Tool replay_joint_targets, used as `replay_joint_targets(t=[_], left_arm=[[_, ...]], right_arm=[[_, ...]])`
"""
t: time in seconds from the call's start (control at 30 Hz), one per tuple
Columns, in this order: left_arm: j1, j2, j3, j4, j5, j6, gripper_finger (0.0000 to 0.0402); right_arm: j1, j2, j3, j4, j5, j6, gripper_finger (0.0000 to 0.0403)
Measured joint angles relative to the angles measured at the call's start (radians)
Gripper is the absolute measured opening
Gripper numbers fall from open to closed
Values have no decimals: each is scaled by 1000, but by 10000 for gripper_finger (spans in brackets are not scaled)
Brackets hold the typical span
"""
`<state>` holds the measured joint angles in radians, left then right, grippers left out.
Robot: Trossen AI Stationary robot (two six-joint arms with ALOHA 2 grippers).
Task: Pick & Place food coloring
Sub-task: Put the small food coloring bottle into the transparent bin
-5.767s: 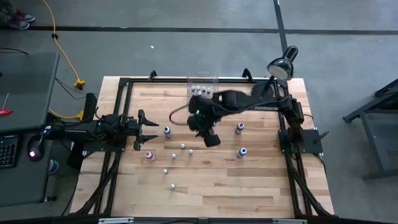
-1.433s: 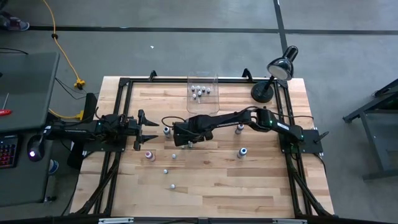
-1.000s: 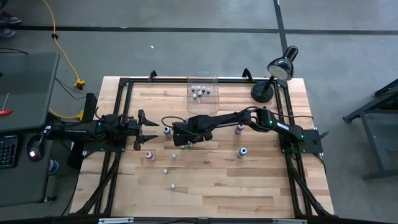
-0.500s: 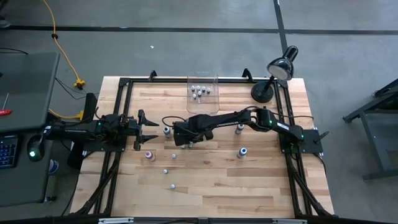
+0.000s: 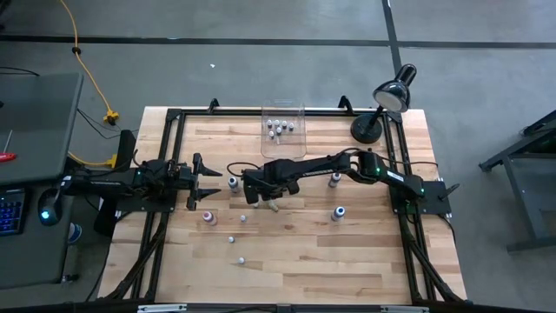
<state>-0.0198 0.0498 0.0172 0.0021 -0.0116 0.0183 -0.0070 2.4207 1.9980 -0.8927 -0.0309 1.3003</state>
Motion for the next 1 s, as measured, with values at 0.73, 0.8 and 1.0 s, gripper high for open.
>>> replay_joint_targets(t=[0.73,0.8,1.0], left_arm=[[0,0,0,0,0,0,239],[0,0,0,0,0,0,239],[0,0,0,0,0,0,239]], right_arm=[[3,1,77,-32,-1,-565,11],[3,1,97,-84,21,-612,11],[6,0,164,-204,121,-735,11]])
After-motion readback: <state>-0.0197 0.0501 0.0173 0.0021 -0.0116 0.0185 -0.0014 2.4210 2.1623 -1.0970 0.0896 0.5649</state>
